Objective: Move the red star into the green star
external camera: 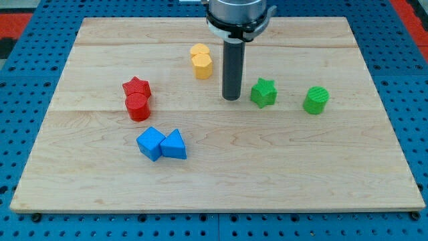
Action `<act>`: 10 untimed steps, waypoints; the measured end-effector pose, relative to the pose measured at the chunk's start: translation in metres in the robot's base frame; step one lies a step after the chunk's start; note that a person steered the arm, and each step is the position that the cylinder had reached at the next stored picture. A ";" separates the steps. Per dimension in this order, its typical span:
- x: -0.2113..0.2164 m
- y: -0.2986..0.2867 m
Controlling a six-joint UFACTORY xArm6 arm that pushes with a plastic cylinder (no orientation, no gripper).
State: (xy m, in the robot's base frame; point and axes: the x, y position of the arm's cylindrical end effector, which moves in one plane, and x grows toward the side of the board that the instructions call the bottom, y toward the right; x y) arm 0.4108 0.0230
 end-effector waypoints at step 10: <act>0.046 -0.241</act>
State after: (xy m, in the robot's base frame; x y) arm 0.4569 -0.2176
